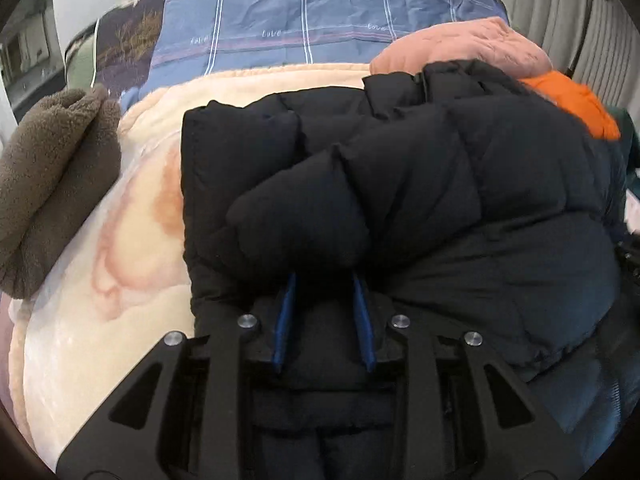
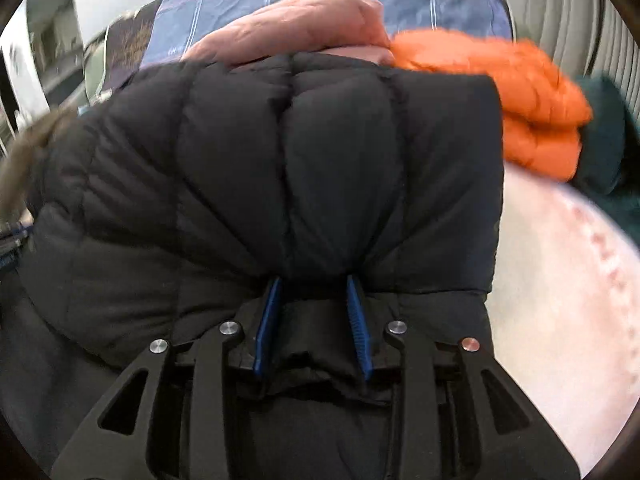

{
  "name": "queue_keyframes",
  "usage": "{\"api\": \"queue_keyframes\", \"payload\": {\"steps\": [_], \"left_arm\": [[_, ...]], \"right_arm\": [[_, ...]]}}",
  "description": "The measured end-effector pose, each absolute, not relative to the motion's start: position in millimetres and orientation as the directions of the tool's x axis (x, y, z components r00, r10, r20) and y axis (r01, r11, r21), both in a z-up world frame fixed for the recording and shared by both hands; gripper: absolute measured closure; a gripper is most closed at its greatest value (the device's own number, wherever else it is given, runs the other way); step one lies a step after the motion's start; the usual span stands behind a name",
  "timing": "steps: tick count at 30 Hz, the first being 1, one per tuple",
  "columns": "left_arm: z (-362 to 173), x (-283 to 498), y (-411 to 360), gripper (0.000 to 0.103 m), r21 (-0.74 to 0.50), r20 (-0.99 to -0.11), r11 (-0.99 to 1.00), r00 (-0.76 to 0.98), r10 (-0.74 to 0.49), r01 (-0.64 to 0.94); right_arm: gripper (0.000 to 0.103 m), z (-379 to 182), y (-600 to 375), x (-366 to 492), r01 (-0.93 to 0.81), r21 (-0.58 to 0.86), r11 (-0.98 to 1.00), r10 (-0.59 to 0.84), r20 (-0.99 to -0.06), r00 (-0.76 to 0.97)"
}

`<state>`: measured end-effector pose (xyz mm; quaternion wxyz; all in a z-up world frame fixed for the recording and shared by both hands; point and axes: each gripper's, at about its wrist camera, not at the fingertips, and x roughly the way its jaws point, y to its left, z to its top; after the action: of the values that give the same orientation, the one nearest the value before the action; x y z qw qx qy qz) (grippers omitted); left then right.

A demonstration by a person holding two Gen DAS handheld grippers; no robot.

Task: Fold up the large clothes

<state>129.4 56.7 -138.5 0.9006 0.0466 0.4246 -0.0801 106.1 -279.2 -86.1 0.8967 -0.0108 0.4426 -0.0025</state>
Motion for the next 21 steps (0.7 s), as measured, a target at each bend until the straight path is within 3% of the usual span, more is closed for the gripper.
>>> {"api": "queue_keyframes", "payload": {"steps": [3, 6, 7, 8, 10, 13, 15, 17, 21], "left_arm": [[-131, 123, 52, 0.073, 0.084, -0.772, 0.978, 0.633, -0.057, 0.19], [-113, 104, 67, 0.07, 0.027, -0.766, 0.979, 0.633, -0.111, 0.204], [-105, 92, 77, 0.06, -0.009, -0.756, 0.976, 0.637, -0.148, 0.217], [-97, 76, 90, 0.043, -0.048, -0.74, 0.971, 0.645, -0.193, 0.236], [-88, 49, 110, 0.023, -0.062, -0.725, 0.966, 0.654, -0.216, 0.251], [-98, 6, 146, 0.023, -0.09, -0.752, 0.959, 0.613, -0.243, 0.27], [-113, -11, 159, 0.026, -0.148, -0.792, 0.954, 0.547, -0.272, 0.261], [-129, -32, 173, 0.035, -0.242, -0.813, 0.939, 0.478, -0.333, 0.243], [-134, -83, 179, 0.035, -0.343, -0.766, 0.899, 0.473, -0.436, 0.273]], "right_arm": [[0.069, -84, -278, 104, -0.022, -0.055, 0.998, -0.03, -0.789, 0.613], [0.066, -64, -304, 87, -0.021, 0.06, 0.998, 0.06, -0.779, 0.625], [0.059, -55, -311, 76, -0.015, 0.089, 0.996, 0.079, -0.767, 0.637], [0.051, -42, -327, 56, -0.013, 0.122, 0.992, 0.1, -0.742, 0.663], [0.048, -30, -347, 30, -0.003, 0.113, 0.994, 0.084, -0.718, 0.691], [0.048, -31, -378, -12, -0.003, 0.12, 0.993, 0.09, -0.729, 0.679], [0.048, -46, -393, -40, -0.006, 0.205, 0.979, 0.161, -0.754, 0.637], [0.048, -62, -399, -70, -0.005, 0.296, 0.955, 0.24, -0.765, 0.598], [0.048, -80, -399, -115, -0.019, 0.406, 0.914, 0.34, -0.739, 0.582]]}}
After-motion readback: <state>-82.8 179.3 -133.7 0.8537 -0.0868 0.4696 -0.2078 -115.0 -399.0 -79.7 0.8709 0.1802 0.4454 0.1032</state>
